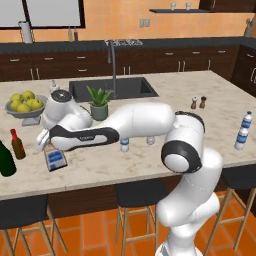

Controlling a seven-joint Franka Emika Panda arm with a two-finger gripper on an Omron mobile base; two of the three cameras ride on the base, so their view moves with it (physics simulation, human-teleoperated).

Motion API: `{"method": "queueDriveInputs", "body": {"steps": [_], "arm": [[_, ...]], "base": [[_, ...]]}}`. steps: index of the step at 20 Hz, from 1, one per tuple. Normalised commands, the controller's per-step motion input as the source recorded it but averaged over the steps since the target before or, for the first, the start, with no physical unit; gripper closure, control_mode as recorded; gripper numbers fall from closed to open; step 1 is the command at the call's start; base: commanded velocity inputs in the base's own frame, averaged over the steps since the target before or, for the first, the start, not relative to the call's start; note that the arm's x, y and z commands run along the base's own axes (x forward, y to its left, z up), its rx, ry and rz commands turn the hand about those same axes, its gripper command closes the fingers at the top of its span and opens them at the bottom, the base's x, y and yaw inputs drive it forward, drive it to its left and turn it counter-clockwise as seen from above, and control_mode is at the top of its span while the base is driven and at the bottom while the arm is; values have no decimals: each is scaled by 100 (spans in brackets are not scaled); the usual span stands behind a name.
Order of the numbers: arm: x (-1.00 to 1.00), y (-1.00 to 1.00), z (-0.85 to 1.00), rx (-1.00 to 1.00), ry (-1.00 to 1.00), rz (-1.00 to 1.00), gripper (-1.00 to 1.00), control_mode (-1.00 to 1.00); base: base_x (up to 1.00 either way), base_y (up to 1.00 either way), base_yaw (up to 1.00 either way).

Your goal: Move the plastic bottles in the middle to the plastics group, and the glass bottles in the middle to the glass group.

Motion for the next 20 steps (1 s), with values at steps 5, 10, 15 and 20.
{"method": "queueDriveInputs", "body": {"steps": [5, 10, 15, 20], "arm": [[13, 20, -16, 19, -3, 0, 100, -100], [7, 24, 0, 0, 2, 0, 100, -100], [20, 37, 0, -2, 0, 0, 100, -100], [28, 32, 0, -6, 1, 0, 100, -100]], "base": [[0, 0, 0], [0, 0, 0], [0, 0, 0], [0, 0, 0]]}}
